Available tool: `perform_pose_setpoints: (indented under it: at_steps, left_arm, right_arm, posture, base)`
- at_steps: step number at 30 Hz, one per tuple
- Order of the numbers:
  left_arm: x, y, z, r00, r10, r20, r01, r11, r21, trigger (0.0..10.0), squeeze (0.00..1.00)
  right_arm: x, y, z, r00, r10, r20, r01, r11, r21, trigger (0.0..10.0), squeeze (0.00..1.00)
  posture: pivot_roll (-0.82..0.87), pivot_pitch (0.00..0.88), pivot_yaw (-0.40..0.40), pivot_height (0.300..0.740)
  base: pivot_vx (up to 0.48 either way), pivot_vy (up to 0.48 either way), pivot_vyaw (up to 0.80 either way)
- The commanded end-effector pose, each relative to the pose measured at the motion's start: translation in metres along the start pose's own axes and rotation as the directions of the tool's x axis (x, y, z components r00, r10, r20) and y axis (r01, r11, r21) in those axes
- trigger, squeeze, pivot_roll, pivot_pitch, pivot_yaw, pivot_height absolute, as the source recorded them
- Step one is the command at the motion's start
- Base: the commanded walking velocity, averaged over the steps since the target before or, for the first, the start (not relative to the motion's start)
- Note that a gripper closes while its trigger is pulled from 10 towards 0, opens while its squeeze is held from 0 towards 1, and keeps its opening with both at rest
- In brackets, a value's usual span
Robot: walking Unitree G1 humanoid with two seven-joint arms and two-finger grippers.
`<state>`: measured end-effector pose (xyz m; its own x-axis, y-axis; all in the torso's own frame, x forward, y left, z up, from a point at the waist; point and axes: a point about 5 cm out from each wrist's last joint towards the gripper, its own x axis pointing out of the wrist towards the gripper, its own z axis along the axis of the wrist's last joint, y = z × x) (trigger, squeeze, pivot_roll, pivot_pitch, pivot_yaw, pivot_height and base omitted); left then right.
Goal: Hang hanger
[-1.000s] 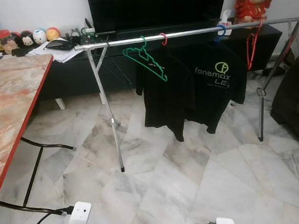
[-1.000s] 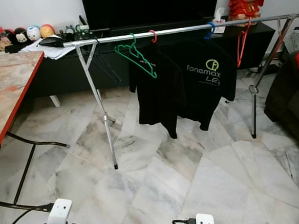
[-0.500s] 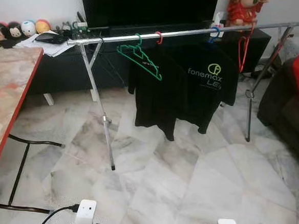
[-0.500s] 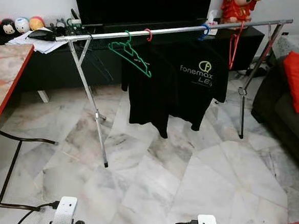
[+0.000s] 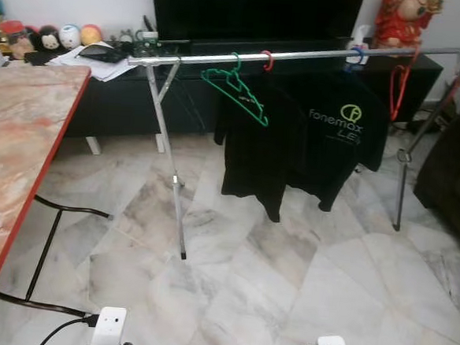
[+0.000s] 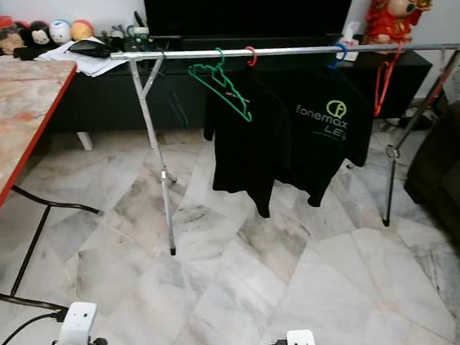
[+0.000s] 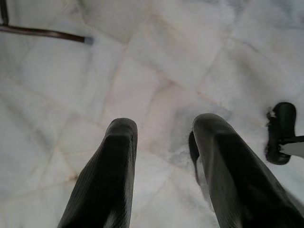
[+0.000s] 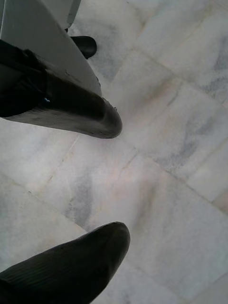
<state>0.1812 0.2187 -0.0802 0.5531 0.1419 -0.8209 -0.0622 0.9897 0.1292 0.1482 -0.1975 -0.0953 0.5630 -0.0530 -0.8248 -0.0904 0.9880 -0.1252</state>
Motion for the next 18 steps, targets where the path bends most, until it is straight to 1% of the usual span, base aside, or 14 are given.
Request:
perform_pose_setpoints:
  at_steps: [1,5,8,12,14,17,18]
  left_arm:
    - [-0.0007,0.0047,-0.0032,1.0,0.013,-0.008,-0.014,1.0,-0.022,10.0,0.0]
    - [-0.0012,0.0114,-0.0034,1.0,0.028,-0.007,-0.028,0.999,-0.028,10.0,0.0]
    - [-0.0013,0.0126,-0.0033,1.0,0.024,-0.003,-0.024,0.999,-0.03,10.0,0.0]
    - [-0.0011,0.0121,-0.0003,1.0,-0.001,0.012,0.001,1.0,0.009,10.0,0.0]
    - [-0.001,0.0126,0.001,1.0,0.002,0.017,-0.002,1.0,0.015,10.0,0.0]
    - [-0.001,0.0133,0.0023,1.0,0.007,0.026,-0.008,0.999,0.051,10.0,0.0]
    - [-0.001,0.0123,0.0033,0.999,-0.006,0.031,0.002,0.993,0.116,10.0,0.0]
  right_arm:
    - [0.0005,0.0028,0.0013,1.0,0.011,0.003,-0.011,1.0,-0.011,10.0,0.0]
    - [0.0012,0.0072,0.0034,1.0,0.021,0.006,-0.02,1.0,-0.019,10.0,0.0]
    - [0.0015,0.0086,0.0046,1.0,0.026,0.009,-0.026,0.999,-0.027,10.0,0.0]
    - [0.0022,0.0105,0.0071,0.999,0.034,0.015,-0.033,0.999,-0.032,10.0,0.0]
    - [0.0025,0.0112,0.0083,0.999,0.039,0.016,-0.038,0.998,-0.042,10.0,0.0]
    - [0.0027,0.0117,0.0089,0.999,0.037,0.016,-0.036,0.998,-0.042,10.0,0.0]
    - [0.0027,0.0113,0.0087,0.999,0.033,0.016,-0.032,0.999,-0.035,10.0,0.0]
  posture:
    - [0.02,0.0,-0.018,0.74]
    - [0.03,0.0,-0.021,0.74]
    - [0.03,0.0,-0.021,0.74]
    - [0.04,0.0,-0.039,0.74]
    - [0.04,0.0,-0.043,0.74]
    - [0.04,0.0,-0.04,0.74]
    - [0.04,0.0,-0.042,0.74]
  base:
    - [0.0,0.0,0.0]
    - [0.0,0.0,0.0]
    - [0.0,0.0,0.0]
    - [0.0,0.0,0.0]
    - [0.0,0.0,0.0]
    - [0.0,0.0,0.0]
    - [0.0,0.0,0.0]
